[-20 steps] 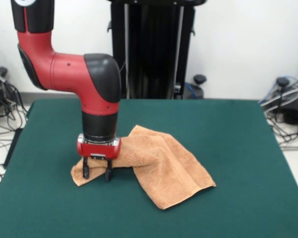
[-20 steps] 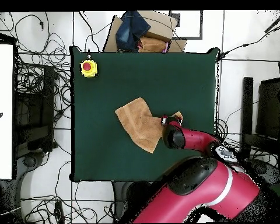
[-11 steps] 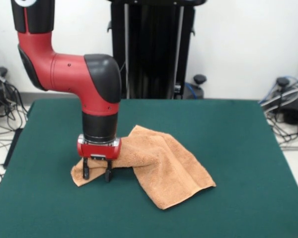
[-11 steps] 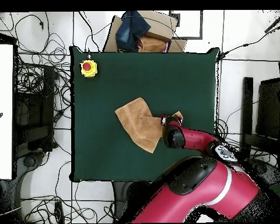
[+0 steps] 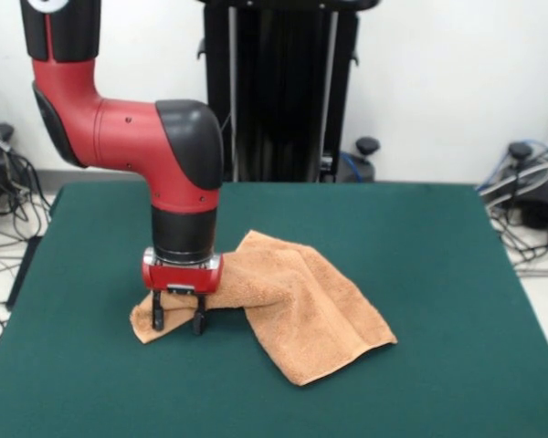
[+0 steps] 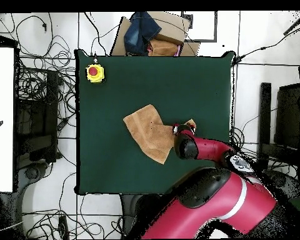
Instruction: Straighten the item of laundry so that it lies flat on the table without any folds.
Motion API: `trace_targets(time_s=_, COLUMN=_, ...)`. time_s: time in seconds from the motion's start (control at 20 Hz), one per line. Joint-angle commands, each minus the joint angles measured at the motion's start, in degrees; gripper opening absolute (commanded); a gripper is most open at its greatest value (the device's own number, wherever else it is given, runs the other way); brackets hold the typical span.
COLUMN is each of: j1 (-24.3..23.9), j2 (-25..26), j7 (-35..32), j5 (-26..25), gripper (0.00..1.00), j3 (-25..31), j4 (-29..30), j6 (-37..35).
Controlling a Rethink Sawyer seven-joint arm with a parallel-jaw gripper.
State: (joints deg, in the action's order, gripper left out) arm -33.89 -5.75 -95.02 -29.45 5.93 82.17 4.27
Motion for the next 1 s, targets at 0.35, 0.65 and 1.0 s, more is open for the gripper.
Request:
trace_targets(time_s=0.35, j1=3.96, j2=2.34, j7=-6.07, j5=-2.84, gripper=1.0, j3=-1.3, j4=-4.68, j6=9.44)
trace_targets(time_s=0.65, j1=1.75, j2=1.78, j7=-5.57, j5=-4.2, gripper=1.0, j3=1.46, j4=-4.69, j6=10.23)
trace_targets(time_s=1.0, j1=-0.95, j2=1.99, j7=-5.02, j5=-4.33, gripper=1.0, j3=3.51, j4=-4.96, j6=6.0)
